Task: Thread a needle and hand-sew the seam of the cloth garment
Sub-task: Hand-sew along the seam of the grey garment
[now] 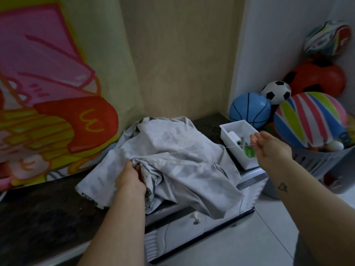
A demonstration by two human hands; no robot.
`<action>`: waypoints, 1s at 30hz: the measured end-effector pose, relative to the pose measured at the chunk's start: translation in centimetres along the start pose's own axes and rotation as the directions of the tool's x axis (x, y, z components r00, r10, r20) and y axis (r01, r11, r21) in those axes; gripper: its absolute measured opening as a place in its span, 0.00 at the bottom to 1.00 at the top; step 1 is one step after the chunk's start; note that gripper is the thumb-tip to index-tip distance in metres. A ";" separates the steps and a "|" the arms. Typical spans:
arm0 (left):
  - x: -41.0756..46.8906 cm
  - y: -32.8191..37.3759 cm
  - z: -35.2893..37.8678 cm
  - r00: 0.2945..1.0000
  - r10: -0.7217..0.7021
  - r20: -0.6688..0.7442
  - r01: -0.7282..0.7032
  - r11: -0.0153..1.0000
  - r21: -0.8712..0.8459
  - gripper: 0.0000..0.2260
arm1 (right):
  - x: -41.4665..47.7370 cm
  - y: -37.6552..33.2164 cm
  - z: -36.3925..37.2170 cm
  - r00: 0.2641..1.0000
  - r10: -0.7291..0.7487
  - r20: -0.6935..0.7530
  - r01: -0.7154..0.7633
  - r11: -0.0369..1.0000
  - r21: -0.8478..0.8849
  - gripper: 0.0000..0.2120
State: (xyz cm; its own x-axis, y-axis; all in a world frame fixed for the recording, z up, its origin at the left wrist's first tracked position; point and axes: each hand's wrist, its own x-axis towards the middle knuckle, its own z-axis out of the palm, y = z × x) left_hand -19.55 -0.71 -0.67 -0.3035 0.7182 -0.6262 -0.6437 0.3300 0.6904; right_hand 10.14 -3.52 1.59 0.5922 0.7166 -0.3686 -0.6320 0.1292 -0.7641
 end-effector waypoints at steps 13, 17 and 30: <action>-1.8 0.6 0.8 0.924 0.361 0.123 -0.379 0.836 0.396 0.09 | -6.1 -1.2 4.1 0.857 0.160 0.490 -0.126 0.987 -0.101 0.12; -5.4 1.3 1.4 0.715 0.539 0.446 -0.698 0.512 0.500 0.09 | -9.2 -0.6 5.7 0.734 0.200 0.649 0.131 0.896 -0.424 0.10; -7.8 2.4 0.8 0.568 0.468 0.677 -0.821 0.383 0.424 0.05 | -10.4 2.2 5.5 0.664 0.169 0.729 0.609 0.444 -0.658 0.08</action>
State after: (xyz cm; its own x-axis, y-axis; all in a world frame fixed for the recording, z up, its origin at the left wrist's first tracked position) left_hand -18.17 -5.06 6.16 0.0020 0.9770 0.2130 0.3005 -0.2038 0.9318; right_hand -0.18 -6.93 6.72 -0.0782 0.9969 0.0117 0.4089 0.0428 -0.9116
